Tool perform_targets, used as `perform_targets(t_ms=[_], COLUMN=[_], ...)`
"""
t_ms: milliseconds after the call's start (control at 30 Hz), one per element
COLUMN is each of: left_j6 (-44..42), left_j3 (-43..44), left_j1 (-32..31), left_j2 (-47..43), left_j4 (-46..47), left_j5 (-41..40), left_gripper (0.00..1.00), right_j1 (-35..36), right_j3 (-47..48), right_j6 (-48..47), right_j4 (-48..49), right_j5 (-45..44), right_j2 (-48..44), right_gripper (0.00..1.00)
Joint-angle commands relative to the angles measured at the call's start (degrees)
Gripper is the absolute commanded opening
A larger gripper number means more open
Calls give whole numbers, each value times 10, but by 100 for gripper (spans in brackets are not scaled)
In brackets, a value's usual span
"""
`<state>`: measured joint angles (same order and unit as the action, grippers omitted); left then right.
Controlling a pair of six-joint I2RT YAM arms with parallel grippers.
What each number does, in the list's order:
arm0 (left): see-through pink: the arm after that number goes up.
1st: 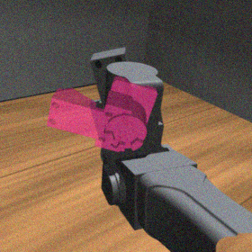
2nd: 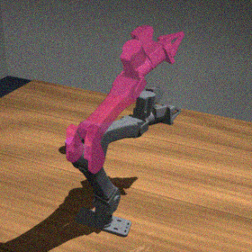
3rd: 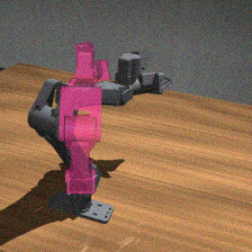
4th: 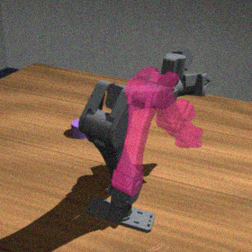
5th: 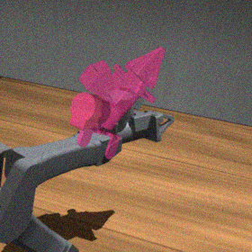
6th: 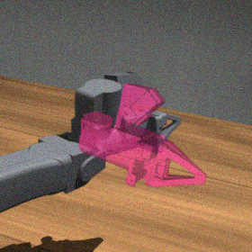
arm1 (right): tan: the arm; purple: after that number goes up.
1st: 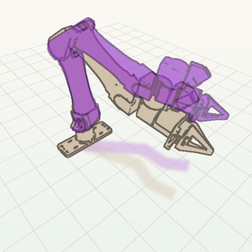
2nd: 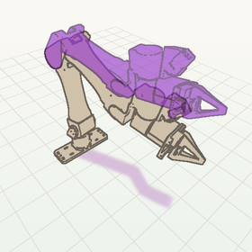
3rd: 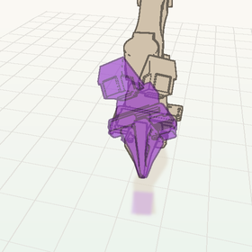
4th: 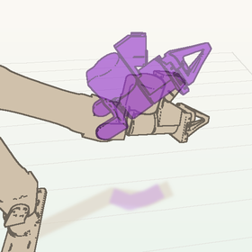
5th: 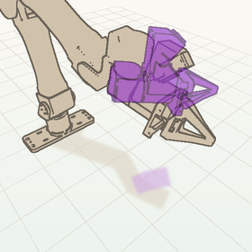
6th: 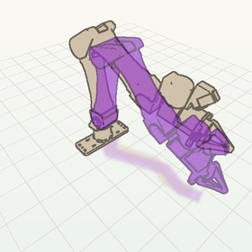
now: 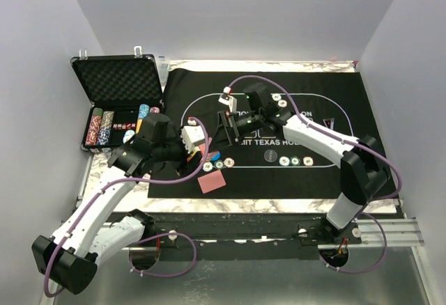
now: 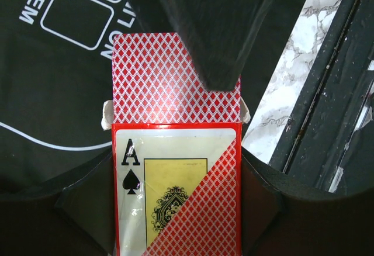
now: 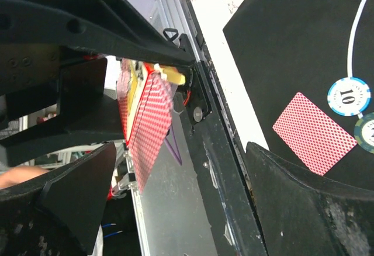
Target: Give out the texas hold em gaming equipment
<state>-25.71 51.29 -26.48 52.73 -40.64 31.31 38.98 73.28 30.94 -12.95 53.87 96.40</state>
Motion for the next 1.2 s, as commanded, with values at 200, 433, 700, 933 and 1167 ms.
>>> perform_targets(t_ms=[200, 433, 700, 933, 1167], left_j6=[-12, -3, -6, -5, -2], left_j3=[30, 19, 13, 9, 2], left_j1=[-20, -17, -15, -15, -14], left_j2=[-6, -19, -23, -21, -20], left_j4=[23, 25, 25, 27, 31], left_j5=[-24, -41, -40, -41, -41], left_gripper=[0, 0, 0, 0, 0], right_j1=[5, -6, -13, -35, -55], right_j3=[-13, -33, -51, -52, -57], right_j6=[90, 84, 59, 45, 34], right_j4=[77, 59, 39, 13, 1], right_j5=[33, 36, 31, 34, 50], right_j2=[37, 21, -7, -19, -37], right_gripper=[72, 43, 25, 19, 14])
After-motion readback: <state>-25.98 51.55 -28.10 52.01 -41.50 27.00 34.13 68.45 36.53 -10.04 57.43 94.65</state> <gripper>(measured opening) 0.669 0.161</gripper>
